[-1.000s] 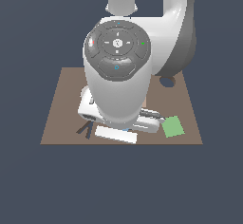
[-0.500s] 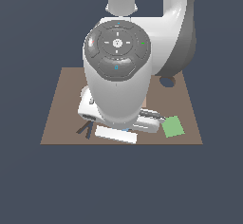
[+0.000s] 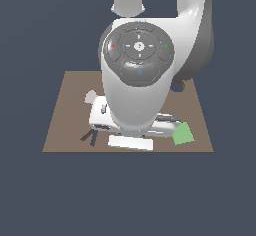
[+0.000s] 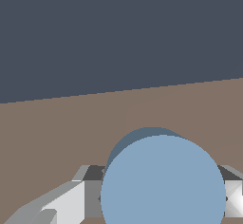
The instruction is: Insert a designated object into the corresponding slot on a board.
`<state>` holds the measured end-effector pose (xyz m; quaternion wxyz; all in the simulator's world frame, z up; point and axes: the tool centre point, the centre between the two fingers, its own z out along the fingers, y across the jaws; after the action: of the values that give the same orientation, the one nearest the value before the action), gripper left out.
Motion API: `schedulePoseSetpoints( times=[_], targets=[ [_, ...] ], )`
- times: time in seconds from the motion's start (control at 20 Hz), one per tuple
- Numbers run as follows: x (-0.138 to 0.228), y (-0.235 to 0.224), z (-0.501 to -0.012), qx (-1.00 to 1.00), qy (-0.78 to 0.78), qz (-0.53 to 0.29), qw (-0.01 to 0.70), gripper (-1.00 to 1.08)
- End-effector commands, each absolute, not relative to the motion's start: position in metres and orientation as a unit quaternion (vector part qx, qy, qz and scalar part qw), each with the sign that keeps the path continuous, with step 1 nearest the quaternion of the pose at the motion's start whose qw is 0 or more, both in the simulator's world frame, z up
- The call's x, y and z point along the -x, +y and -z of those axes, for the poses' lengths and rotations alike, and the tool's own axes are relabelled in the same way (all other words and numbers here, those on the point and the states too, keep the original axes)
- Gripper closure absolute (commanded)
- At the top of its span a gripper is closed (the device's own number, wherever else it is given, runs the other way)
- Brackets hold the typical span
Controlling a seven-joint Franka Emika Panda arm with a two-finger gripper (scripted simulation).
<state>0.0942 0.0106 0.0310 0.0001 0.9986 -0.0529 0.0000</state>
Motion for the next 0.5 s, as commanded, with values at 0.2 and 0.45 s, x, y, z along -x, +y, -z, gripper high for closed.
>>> schedulePoseSetpoints(
  times=[0.2, 0.45],
  targets=[
    [-0.094, 0.038, -0.032, -1.000, 0.030, 0.000, 0.000, 1.08],
    [-0.087, 0.068, -0.034, -0.992, 0.123, 0.000, 0.000, 1.08]
  ],
)
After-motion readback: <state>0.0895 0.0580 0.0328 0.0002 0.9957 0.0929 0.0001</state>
